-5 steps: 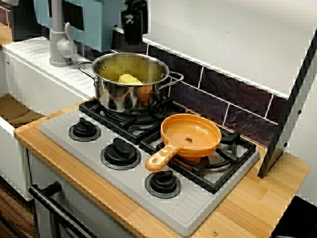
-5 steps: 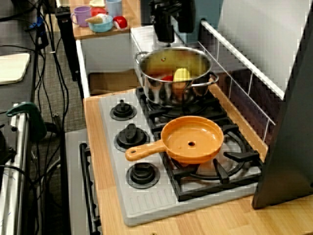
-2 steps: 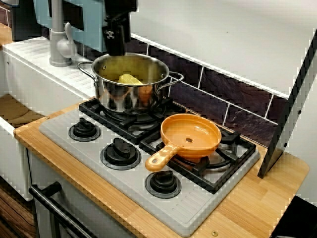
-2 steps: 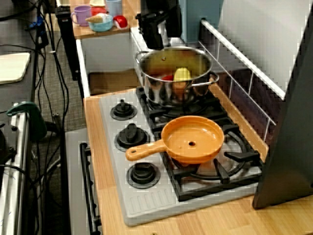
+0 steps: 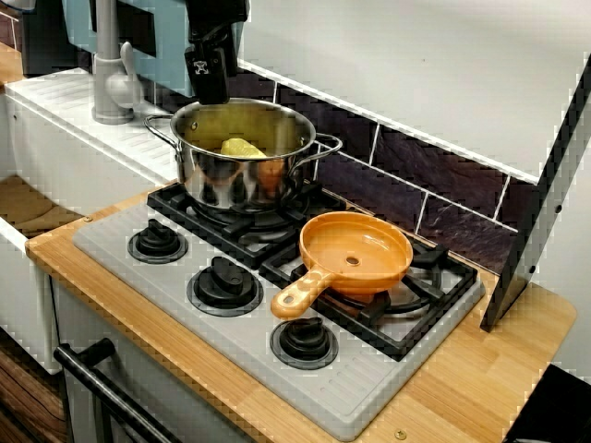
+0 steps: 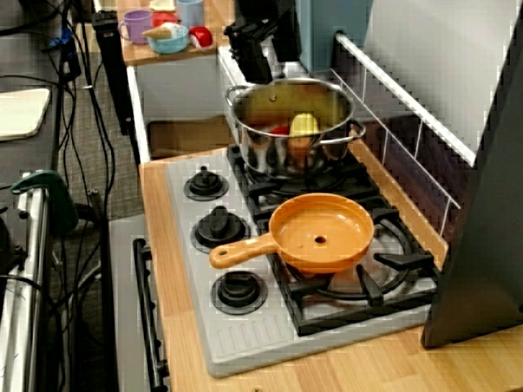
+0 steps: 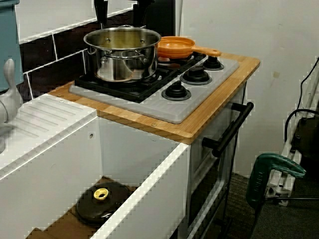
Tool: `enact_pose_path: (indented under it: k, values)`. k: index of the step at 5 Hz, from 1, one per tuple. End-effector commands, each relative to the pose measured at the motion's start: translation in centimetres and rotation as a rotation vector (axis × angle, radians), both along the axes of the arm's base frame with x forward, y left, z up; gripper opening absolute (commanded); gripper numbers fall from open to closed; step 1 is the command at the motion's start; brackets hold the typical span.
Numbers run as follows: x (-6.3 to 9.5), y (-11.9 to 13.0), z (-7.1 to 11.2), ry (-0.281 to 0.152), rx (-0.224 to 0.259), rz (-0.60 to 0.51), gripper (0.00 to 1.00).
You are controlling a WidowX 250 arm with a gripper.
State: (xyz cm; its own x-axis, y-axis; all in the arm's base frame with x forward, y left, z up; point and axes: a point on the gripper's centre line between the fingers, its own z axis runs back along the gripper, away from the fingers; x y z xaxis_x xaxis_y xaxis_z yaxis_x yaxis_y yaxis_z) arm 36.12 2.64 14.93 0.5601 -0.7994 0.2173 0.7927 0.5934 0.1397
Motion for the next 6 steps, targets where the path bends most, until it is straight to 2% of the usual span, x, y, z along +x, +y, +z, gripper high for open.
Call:
enact_pose_path:
  k: [1,4,6]
  values:
    - [0.6,-0.5,-0.2,-0.026,0.001,0.022,1.0]
    - [0.9,-1.0,-1.4,-0.03,-0.007,0.033,1.0]
    - [0.4,-1.5,-4.0,-0.02,0.003,0.051,1.0]
